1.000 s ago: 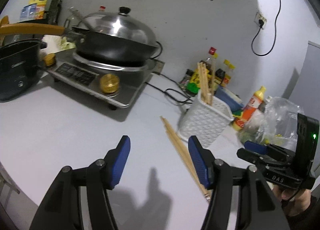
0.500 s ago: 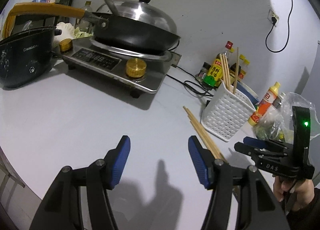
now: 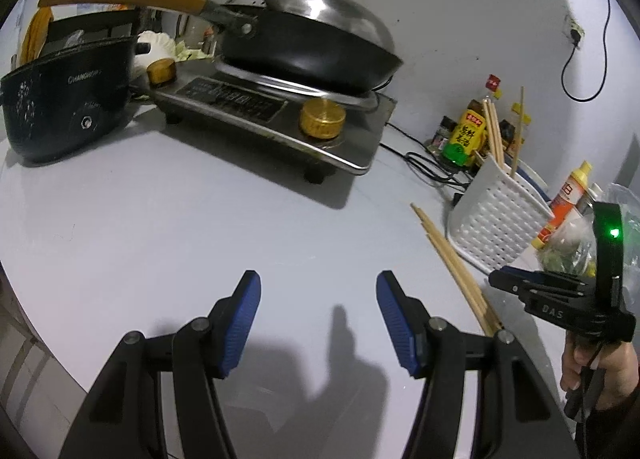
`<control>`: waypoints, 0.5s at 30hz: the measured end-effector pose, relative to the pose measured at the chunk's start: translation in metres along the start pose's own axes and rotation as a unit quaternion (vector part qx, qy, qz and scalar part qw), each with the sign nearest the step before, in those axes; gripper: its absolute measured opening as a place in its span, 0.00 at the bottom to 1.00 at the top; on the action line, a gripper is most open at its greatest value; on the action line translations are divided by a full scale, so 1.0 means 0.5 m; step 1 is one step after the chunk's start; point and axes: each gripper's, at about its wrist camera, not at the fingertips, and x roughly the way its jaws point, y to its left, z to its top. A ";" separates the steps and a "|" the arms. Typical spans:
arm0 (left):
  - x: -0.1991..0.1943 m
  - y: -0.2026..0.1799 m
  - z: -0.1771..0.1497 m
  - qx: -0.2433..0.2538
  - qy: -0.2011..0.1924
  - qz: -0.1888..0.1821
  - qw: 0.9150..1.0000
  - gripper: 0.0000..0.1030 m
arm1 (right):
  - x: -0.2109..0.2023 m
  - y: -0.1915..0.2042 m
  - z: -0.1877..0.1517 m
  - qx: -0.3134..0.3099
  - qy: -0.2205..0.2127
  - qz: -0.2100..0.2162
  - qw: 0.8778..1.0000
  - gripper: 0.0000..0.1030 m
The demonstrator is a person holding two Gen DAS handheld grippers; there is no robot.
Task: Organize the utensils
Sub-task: 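Grasp one wooden chopstick from the pile with the right gripper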
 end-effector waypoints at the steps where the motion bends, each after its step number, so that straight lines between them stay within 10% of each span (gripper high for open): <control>1: 0.001 0.003 0.000 -0.001 0.001 0.001 1.000 0.58 | 0.005 0.001 -0.001 0.000 0.002 0.001 1.000 0.19; 15: 0.021 0.006 0.002 -0.006 0.015 0.012 1.000 0.58 | 0.060 0.007 0.005 -0.008 0.011 0.033 0.999 0.06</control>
